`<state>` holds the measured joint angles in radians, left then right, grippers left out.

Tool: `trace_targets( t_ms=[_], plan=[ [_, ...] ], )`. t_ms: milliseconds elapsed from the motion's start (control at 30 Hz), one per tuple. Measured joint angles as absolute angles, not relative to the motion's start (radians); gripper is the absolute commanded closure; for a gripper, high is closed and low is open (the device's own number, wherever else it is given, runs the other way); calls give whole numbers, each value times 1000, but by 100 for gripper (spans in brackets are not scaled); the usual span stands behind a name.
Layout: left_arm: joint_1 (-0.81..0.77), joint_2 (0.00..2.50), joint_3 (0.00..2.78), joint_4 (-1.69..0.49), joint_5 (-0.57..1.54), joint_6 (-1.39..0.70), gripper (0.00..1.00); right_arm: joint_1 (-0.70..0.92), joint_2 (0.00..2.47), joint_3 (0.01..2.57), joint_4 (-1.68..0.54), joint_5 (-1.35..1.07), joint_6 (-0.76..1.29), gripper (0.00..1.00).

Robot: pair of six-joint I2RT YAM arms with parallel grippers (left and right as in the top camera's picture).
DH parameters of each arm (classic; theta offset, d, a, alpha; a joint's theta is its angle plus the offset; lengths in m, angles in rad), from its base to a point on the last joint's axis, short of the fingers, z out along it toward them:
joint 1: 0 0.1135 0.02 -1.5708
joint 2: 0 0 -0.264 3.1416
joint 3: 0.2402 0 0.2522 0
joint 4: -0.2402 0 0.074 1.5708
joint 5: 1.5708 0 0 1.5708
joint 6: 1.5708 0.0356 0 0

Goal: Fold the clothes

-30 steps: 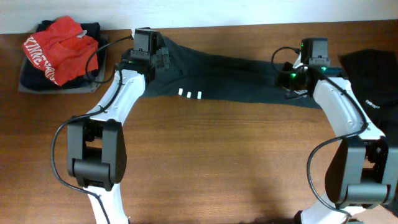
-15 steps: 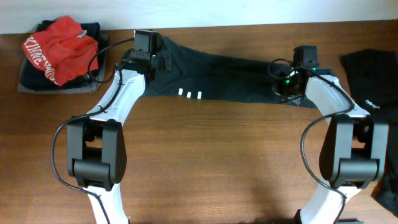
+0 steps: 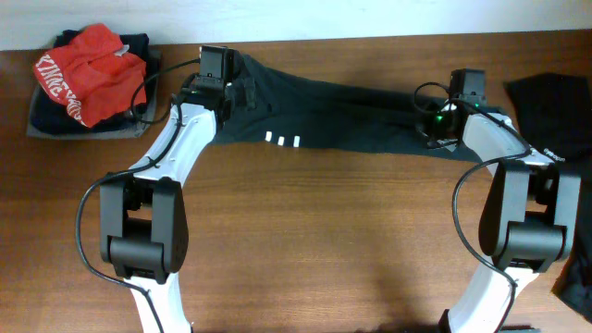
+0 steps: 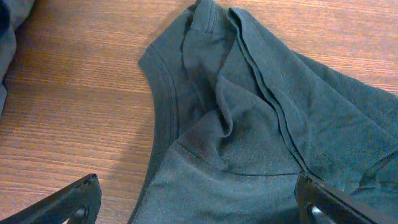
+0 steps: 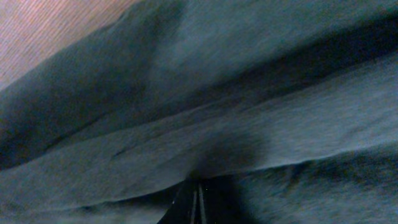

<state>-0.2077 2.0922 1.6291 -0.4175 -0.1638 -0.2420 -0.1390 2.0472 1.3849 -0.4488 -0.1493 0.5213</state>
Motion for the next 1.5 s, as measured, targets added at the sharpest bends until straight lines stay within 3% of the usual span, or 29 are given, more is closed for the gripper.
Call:
trace_targets(
  t_ms=[567,767,900,1000,1200,1233,1333,1500],
  plan=[
    [-208,2092,1629,-424,-161,-242,1,-149,2093,1385,-208,-35,524,96],
    [-208,2092,1629,-431,-160,-242,1,-171,2101,1385,-99,-6,526,83],
    [-208,2092,1629,-442,-157,-242,1,-237,2102,1396,-166,-31,525,96],
    [-208,2092,1629,-449,-149,-240,7,-321,2103,1435,-287,-113,525,96],
    [-218,2092,1629,-449,-30,-132,10,-437,2089,1561,-476,-250,495,96],
    [-224,2092,1629,-449,-15,-115,11,-451,2075,1588,-514,-266,480,94],
    [-255,2092,1629,-450,15,-68,26,-463,2032,1674,-627,-292,419,89],
    [-306,2092,1629,-450,65,-31,53,-458,1956,1775,-855,-319,326,87]
  ],
)
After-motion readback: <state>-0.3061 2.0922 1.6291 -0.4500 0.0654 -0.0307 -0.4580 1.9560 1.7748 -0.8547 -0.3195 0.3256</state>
